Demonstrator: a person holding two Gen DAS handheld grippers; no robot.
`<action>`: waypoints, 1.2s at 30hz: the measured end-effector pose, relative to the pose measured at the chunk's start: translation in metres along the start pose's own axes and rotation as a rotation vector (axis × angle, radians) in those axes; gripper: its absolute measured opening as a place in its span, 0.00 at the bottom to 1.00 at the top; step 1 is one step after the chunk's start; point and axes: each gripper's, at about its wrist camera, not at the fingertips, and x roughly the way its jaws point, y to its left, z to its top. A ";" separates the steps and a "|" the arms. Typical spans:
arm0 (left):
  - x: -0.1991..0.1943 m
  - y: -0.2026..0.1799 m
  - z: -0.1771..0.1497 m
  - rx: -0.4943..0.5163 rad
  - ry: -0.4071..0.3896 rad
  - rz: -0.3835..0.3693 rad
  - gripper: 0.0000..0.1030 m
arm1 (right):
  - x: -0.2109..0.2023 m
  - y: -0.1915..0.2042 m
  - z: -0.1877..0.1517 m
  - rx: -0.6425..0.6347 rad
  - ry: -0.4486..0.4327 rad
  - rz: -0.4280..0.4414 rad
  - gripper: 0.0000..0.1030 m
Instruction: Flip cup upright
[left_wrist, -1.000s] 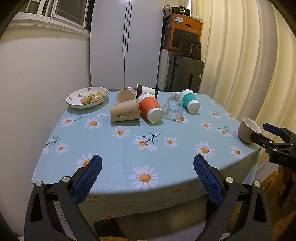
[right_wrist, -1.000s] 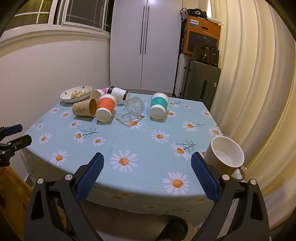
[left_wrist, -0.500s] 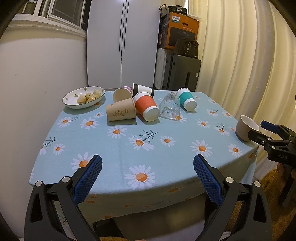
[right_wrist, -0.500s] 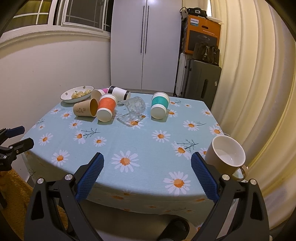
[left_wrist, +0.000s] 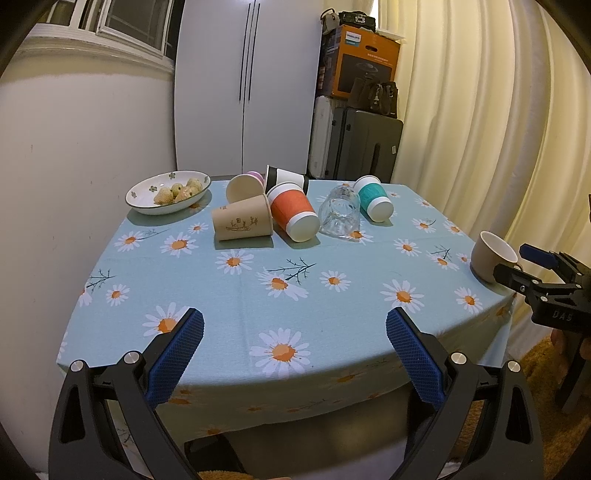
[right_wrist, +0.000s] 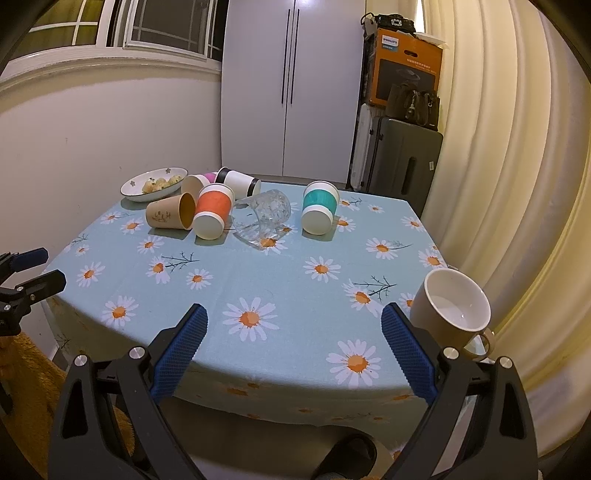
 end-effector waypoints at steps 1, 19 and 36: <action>0.000 0.000 0.000 0.002 0.000 -0.001 0.94 | 0.000 0.000 0.000 -0.001 0.001 0.001 0.91; -0.002 -0.006 0.000 0.005 0.001 -0.016 0.94 | 0.003 0.004 0.000 -0.015 0.010 0.006 0.91; 0.018 0.001 0.029 -0.026 0.065 -0.126 0.94 | 0.030 -0.008 0.020 0.024 0.096 0.096 0.91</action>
